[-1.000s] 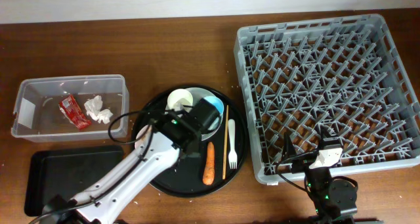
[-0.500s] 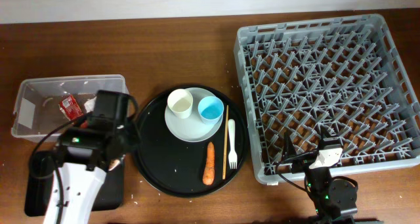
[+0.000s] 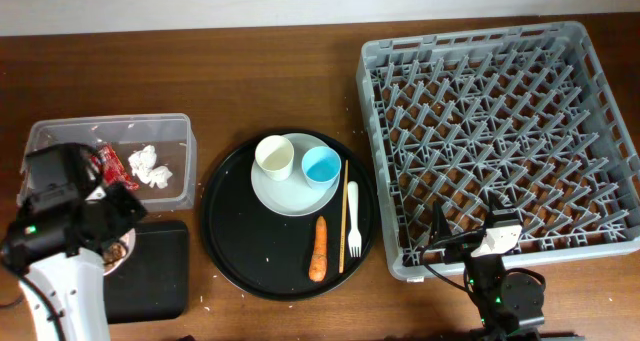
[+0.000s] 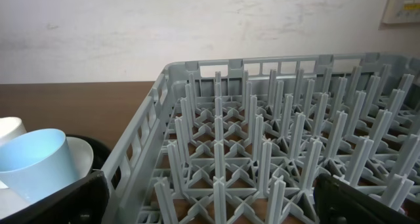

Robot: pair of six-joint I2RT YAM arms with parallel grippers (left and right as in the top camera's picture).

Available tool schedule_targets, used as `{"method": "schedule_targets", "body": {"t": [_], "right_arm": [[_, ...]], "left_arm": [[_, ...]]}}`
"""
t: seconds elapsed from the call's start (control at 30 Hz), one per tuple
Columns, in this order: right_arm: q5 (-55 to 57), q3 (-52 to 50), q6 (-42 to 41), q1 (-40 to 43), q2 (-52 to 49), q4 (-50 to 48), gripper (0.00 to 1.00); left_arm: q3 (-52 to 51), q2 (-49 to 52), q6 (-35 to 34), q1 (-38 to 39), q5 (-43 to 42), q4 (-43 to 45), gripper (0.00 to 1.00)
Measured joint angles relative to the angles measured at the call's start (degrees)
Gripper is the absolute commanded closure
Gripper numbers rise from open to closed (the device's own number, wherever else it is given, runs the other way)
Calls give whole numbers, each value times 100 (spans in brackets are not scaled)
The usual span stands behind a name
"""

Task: Sort waste into correct bins and load items into the dishwasher rack
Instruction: 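Lift the pink bowl and carry it left toward the black tray, then tip the pink bowl to pour food scraps onto the black tray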

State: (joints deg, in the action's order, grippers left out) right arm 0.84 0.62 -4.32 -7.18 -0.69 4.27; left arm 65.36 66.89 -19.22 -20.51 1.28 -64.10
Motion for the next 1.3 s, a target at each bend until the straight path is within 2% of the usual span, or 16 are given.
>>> {"method": "schedule_targets", "body": {"t": [0.33, 0.53, 0.63, 0.87, 1.07, 1.17, 1.3], "right_arm": [[0, 0, -2, 0, 0, 0, 1], [0, 0, -2, 0, 0, 0, 1], [0, 0, -4, 0, 0, 0, 1], [0, 0, -2, 0, 0, 0, 1], [0, 0, 0, 0, 0, 0, 1], [0, 0, 0, 0, 0, 0, 1], [0, 0, -2, 0, 0, 0, 1]], "left_arm": [[-1043, 7, 426, -2079, -1816, 1058, 100], [-1980, -2, 706, -2938, -3202, 2155, 100], [-2312, -2, 866, -3187, -3716, 2253, 100], [-2361, -4, 1641, -4177, -5259, 2229, 100], [-2387, -4, 2232, -4544, -6063, 1915, 100], [-2387, -4, 2337, -4557, -6251, 1858, 100], [-2391, -4, 2400, -4557, -5995, 1644, 100]]}}
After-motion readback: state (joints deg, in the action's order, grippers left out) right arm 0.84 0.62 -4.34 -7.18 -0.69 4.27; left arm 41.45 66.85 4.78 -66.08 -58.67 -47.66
